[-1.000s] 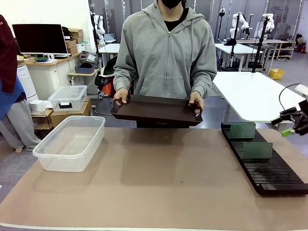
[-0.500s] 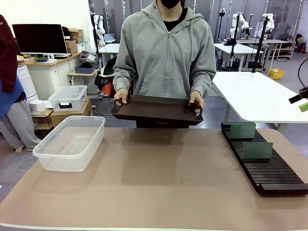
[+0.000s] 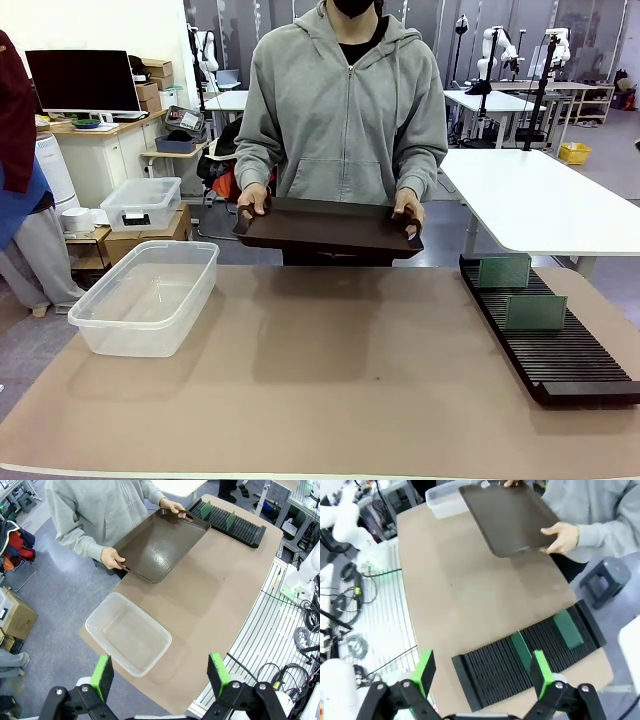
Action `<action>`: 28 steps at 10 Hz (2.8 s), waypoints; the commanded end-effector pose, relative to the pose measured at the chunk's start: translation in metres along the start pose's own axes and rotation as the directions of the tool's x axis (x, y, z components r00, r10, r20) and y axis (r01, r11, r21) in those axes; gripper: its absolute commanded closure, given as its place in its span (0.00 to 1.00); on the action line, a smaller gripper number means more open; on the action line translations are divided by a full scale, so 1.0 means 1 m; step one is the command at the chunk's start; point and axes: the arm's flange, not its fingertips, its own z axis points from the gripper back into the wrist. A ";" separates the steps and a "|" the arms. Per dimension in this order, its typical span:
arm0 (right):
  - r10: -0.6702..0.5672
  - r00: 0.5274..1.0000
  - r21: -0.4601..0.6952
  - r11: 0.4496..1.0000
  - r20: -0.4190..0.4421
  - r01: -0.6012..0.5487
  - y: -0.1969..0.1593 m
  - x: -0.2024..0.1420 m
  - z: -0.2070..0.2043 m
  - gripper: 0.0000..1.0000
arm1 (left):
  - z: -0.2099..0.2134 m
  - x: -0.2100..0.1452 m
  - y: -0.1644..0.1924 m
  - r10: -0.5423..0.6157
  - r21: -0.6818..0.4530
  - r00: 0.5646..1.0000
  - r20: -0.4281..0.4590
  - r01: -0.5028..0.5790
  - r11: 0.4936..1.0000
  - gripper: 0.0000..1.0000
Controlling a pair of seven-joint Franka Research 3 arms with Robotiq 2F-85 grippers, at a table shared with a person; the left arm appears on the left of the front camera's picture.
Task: Sort PCBs into racks and boxes based on the side picked up.
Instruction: If the short side of the Blank PCB is picked up, insert it into the PCB Rack ; if the long side is picked up, place it in the Organizing box.
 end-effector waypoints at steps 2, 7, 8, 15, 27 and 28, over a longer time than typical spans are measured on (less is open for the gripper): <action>-0.028 0.998 -0.055 0.998 -0.053 0.025 0.025 0.035 0.009 0.00 | -0.001 -0.001 -0.001 0.006 -0.002 1.000 0.000 -0.006 1.000 0.00; 0.136 0.985 -0.131 0.980 -0.109 -0.149 0.065 0.080 0.046 0.00 | -0.001 -0.001 -0.001 0.006 -0.002 1.000 0.000 -0.006 1.000 0.00; 0.080 0.993 -0.115 0.989 -0.088 -0.090 0.052 0.074 0.038 0.00 | -0.001 -0.001 -0.001 0.006 -0.002 1.000 0.000 -0.006 1.000 0.00; 0.128 0.991 -0.070 0.989 -0.044 -0.131 0.069 0.063 0.057 0.00 | -0.001 -0.001 -0.001 0.006 -0.002 1.000 0.000 -0.006 1.000 0.00; 0.145 0.989 -0.206 0.969 0.036 -0.135 0.098 0.075 0.113 0.00 | -0.001 -0.001 -0.001 0.006 -0.002 1.000 0.000 -0.006 1.000 0.00; 0.145 0.989 -0.206 0.969 0.036 -0.135 0.098 0.075 0.113 0.00 | -0.001 -0.001 -0.001 0.006 -0.002 1.000 0.000 -0.006 1.000 0.00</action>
